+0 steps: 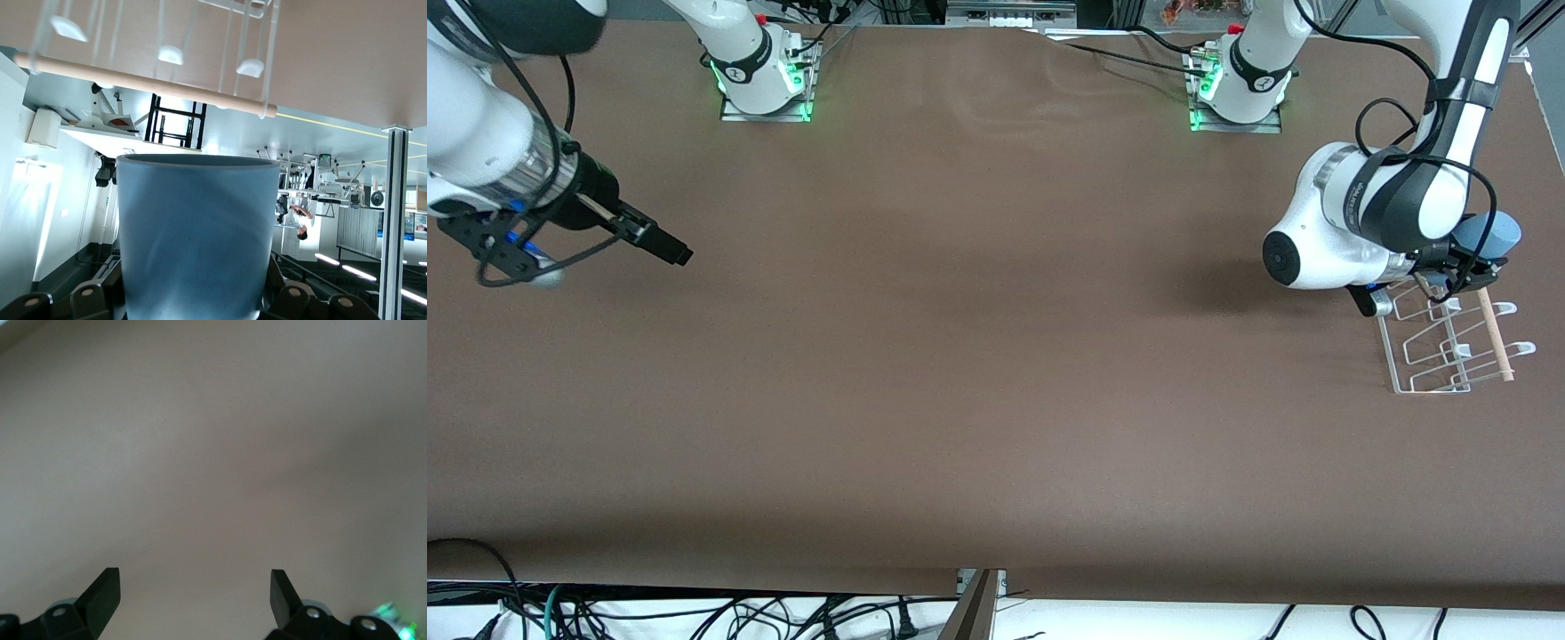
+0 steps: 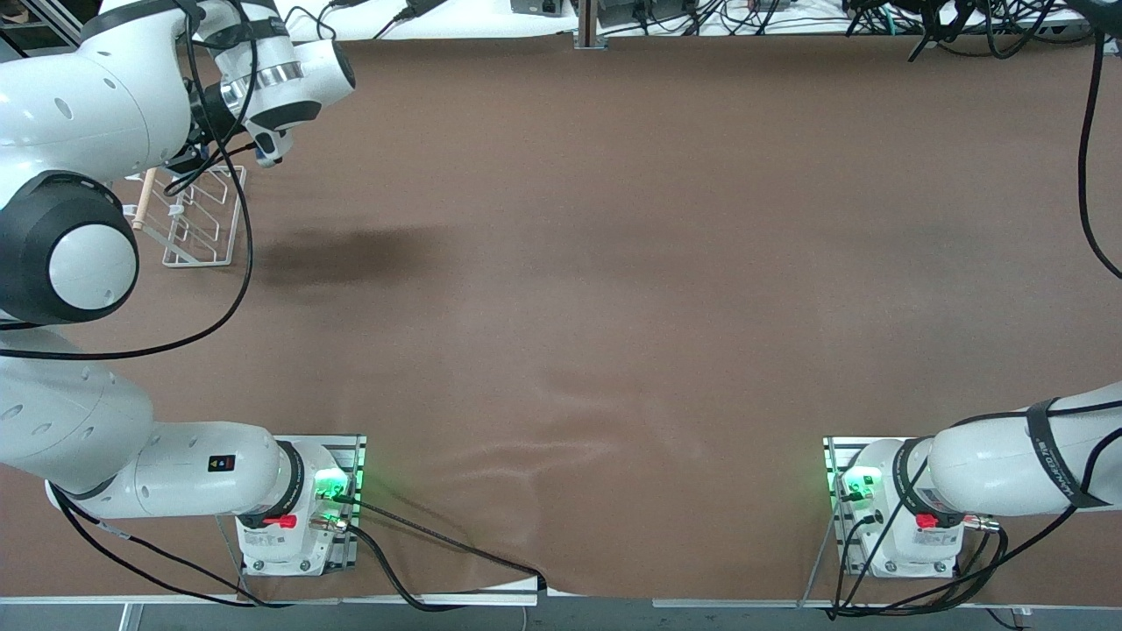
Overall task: Transfer cup to left arm and place on rack
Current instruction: 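Move the cup with the left gripper above the wire rack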
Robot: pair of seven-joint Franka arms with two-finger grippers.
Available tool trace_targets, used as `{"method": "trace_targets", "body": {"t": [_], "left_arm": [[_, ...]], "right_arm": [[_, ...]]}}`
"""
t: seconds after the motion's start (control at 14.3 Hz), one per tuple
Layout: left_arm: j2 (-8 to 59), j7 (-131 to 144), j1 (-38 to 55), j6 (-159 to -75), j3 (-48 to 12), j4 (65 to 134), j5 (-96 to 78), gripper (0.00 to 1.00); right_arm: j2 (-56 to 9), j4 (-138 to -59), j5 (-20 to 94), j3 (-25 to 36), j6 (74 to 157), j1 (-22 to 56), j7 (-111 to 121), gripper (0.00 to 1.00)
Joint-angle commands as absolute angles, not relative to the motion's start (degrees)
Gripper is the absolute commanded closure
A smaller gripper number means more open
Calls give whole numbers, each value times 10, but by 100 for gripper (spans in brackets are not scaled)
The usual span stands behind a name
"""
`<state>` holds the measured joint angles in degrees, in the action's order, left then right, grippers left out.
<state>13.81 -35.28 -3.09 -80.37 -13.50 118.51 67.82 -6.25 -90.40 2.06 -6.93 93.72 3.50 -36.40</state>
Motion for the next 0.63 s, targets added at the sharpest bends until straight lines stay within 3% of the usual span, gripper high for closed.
{"method": "trace_targets", "body": {"t": [0.0, 0.14, 0.56], "left_arm": [[106, -322, -59, -849, -136, 1261, 714, 98], [87, -276, -65, -881, -136, 1318, 741, 98], [108, -200, -102, -913, -136, 1347, 800, 96]], "right_arm": [[-13, -974, -1, -64, 957, 34, -241, 1], [13, -999, -3, -55, 951, 31, -153, 1], [21, -985, -21, -7, 901, 29, 1, 1]]}}
